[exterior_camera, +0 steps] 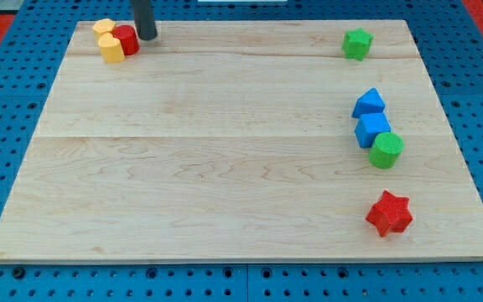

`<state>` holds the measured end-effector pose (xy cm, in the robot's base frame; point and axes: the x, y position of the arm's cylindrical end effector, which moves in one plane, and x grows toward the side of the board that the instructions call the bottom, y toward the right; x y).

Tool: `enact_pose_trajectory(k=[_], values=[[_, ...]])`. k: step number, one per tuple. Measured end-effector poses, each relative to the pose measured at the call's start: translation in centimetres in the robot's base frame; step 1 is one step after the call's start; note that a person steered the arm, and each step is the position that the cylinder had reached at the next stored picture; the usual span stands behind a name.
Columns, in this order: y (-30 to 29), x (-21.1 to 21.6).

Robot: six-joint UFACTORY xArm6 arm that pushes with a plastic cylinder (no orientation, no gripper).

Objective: Push the red star towards the center of the board

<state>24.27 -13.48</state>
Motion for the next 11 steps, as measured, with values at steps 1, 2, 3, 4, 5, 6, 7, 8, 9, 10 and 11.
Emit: enact_pose_trajectory(k=[1, 2, 3, 4, 5, 6, 7, 8, 9, 10, 11], values=[[8.7, 5.5], [12.4, 13.0], [14.0, 20.2], [18.5, 25.7], [26.0, 27.1], [34.0, 27.1], [38.2, 31.2], [37.3, 35.0], [32.2, 34.2], [28.3, 32.2], [24.1, 30.4]])
